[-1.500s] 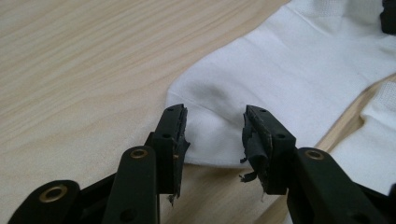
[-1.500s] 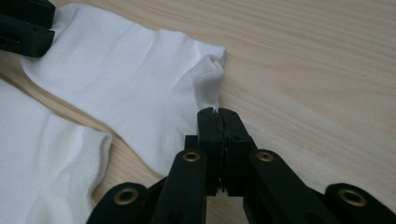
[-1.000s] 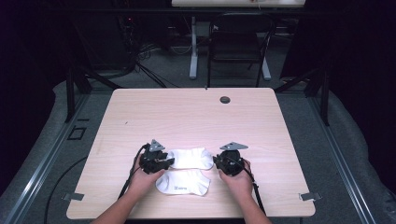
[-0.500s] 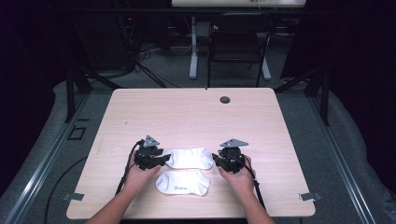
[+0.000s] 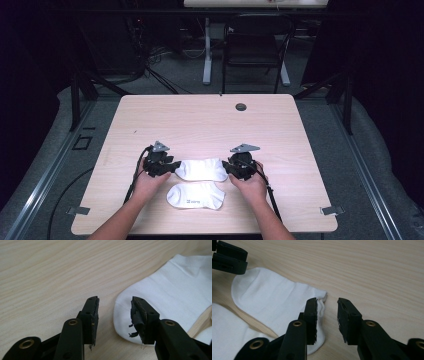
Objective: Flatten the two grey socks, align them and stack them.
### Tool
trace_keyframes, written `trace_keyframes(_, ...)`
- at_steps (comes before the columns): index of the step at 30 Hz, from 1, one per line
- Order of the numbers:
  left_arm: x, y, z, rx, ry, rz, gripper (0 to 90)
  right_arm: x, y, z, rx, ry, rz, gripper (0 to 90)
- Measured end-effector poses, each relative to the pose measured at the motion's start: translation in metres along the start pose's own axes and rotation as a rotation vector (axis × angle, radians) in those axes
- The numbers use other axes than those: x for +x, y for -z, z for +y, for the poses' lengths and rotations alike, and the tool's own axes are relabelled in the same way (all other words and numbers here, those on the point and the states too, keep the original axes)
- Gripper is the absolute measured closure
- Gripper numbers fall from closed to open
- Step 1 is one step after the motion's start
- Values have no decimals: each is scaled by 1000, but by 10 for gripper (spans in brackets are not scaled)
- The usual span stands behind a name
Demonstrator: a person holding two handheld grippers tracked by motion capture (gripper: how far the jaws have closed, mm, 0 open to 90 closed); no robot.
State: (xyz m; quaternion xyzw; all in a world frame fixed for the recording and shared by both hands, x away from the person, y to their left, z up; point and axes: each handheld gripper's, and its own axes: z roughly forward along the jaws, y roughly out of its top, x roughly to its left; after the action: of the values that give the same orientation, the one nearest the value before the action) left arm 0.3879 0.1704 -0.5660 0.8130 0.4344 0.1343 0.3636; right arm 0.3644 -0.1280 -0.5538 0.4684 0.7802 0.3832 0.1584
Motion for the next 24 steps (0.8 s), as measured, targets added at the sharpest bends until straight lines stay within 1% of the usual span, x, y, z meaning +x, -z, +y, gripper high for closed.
trace_keyframes(1, 0, 0, 0, -3, -1, 2, 575, 0, -1, 0, 6, 0, -3, 676)
trace_keyframes(4, -1, -1, 0, -5, -2, -4, 573, 0, -4, -2, 11, -7, 14, 666)
trace_keyframes(5, -1, -1, 0, 2, -1, -9, 573, 0, -5, -2, 18, -12, 20, 664)
trace_keyframes(7, -1, -2, 0, 9, -5, -7, 575, 2, -7, -3, 13, -10, 28, 664)
trace_keyframes(10, -1, -5, -1, 19, 3, -19, 610, 3, -9, -4, 24, -2, 29, 696)
trace_keyframes(12, -1, -7, -2, 28, -2, -23, 634, 4, -12, -6, 37, -1, 17, 731)
trace_keyframes(13, -2, -8, -3, 36, -4, -27, 641, 4, -13, -7, 36, -5, 23, 746)
trace_keyframes(14, -3, -9, -3, 36, -13, -20, 649, 3, -13, -7, 44, -6, 20, 760)
trace_keyframes(15, -4, -10, -3, 44, -17, -21, 658, 3, -13, -7, 45, -5, 20, 773)
trace_keyframes(17, -4, -11, -4, 32, -18, -18, 694, 3, -14, -8, 59, -8, 32, 806)
trace_keyframes(18, -4, -10, -5, 32, -21, -23, 714, 4, -14, -8, 66, -7, 33, 825)
trace_keyframes(20, -4, -10, -5, 29, -25, -23, 757, 4, -14, -9, 66, -2, 32, 850)
trace_keyframes(24, -3, -9, -6, 38, -16, -37, 841, 3, -13, -10, 64, -9, 40, 863)
